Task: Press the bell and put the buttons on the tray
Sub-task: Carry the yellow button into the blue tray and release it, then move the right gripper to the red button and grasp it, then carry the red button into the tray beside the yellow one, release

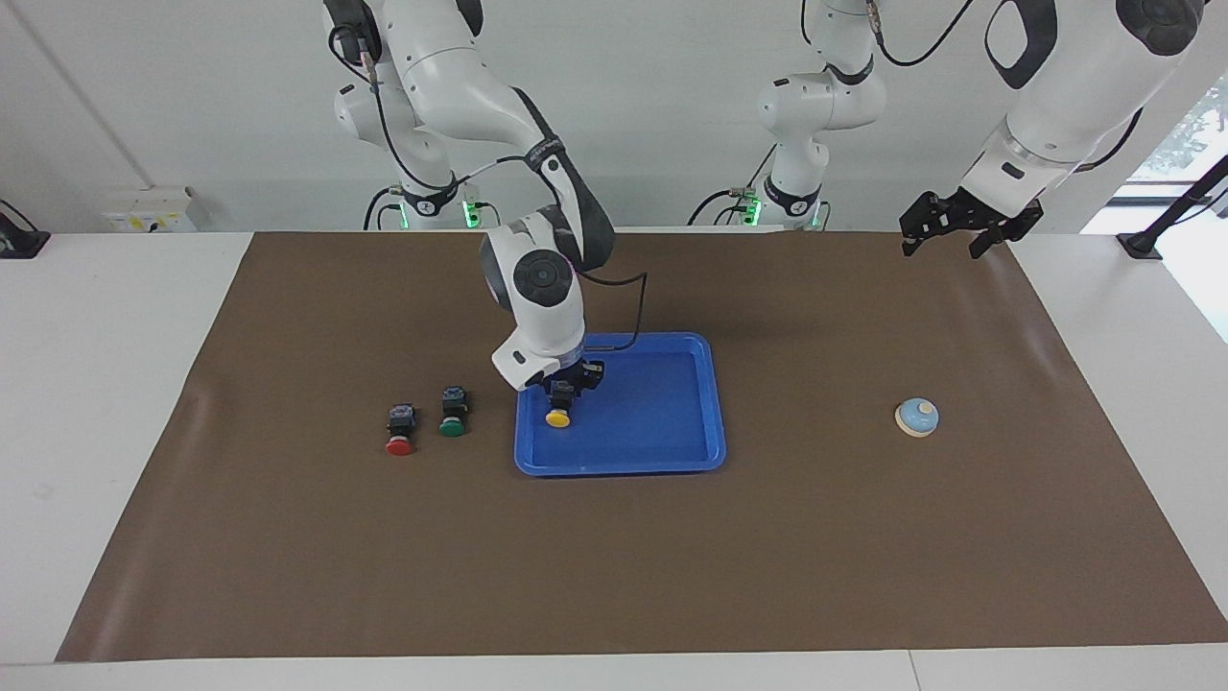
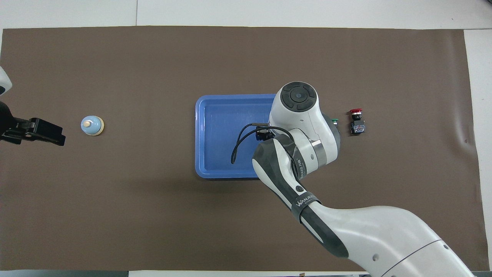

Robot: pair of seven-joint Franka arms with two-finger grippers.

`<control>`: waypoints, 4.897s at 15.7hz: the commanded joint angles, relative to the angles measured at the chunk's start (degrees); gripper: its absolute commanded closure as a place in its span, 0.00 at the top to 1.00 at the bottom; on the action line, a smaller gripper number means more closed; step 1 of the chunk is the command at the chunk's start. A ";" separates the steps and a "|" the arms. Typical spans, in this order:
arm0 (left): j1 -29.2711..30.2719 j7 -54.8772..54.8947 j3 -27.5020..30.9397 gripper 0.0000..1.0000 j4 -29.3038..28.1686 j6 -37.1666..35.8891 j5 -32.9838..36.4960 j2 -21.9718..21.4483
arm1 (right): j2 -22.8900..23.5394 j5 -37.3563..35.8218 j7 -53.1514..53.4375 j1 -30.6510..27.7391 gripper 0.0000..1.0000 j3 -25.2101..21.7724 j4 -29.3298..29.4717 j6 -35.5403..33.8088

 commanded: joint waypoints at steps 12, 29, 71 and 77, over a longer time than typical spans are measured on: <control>0.18 -0.44 0.08 1.00 -1.31 0.01 -0.10 -1.28 | -10.17 -4.63 -33.34 -21.00 1.00 -1.27 -7.13 -4.40; 0.18 -0.44 0.08 1.00 -1.31 0.01 -0.10 -1.28 | -7.63 -4.46 -29.83 -22.86 0.99 -1.10 -13.31 8.46; 0.18 -0.44 0.08 1.00 -1.31 0.01 -0.10 -1.28 | 3.36 1.52 1.37 4.57 0.00 -0.57 8.23 0.36; 0.18 -0.44 0.08 1.00 -1.31 0.01 -0.10 -1.28 | 3.36 2.57 1.46 5.19 0.00 -0.57 6.03 2.65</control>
